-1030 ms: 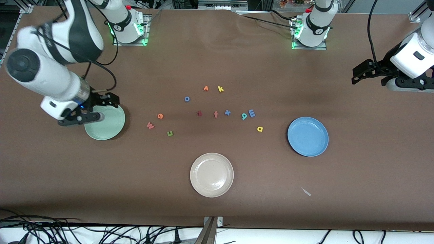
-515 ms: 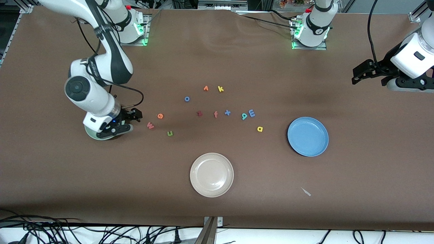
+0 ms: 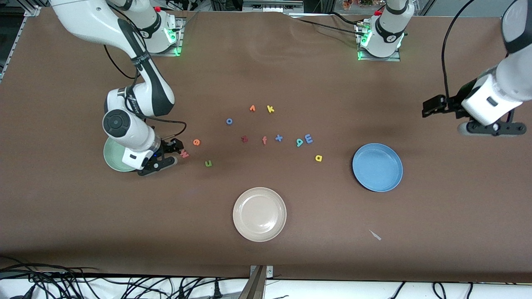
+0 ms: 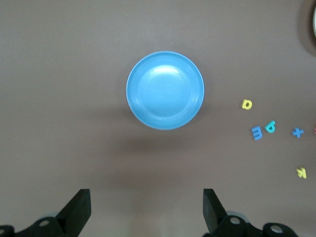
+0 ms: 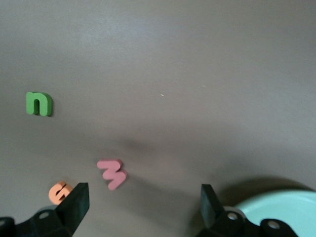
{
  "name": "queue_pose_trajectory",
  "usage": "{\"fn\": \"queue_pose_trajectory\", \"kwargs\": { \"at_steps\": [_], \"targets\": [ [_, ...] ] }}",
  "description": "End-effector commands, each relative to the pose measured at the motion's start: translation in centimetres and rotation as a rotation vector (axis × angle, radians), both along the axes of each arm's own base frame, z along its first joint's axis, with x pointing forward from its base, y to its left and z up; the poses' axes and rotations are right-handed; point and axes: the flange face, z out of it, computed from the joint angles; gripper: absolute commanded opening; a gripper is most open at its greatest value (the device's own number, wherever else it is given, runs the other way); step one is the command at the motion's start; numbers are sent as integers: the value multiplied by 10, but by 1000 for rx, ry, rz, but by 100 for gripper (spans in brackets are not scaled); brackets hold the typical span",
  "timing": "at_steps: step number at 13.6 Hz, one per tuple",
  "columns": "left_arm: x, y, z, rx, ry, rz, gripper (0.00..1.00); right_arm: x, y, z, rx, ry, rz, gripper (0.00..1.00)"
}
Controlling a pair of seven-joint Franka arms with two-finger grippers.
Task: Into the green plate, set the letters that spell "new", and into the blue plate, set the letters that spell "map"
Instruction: 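Reach the right gripper to the pink M while the left gripper reaches the yellow D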
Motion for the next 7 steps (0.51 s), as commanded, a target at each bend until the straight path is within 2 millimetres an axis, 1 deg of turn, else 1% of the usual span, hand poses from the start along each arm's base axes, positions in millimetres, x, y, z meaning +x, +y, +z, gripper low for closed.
{"fn": "queue_pose_trajectory", "kwargs": {
  "at_steps": [1,2,4,5,6,7],
  "targets": [
    [27,-16,-40,-8,-8,-10,100,-5,6,-14,13,-3,47,100],
    [34,-38,-61,-13,1,-41,100,-6,5,-17,14,-2,54,100],
    [41,-73,-94,-10,16,-57,100,-12,5,-23,16,-7,68,100],
    [41,-98,-106,-1,15,-46,100,-17,4,-26,17,-12,81,100],
    [41,-120,-124,10,20,-14,100,-22,3,-29,18,-17,86,100],
    [41,-137,-136,19,20,18,100,-23,3,-31,19,-20,97,100]
  ]
}}
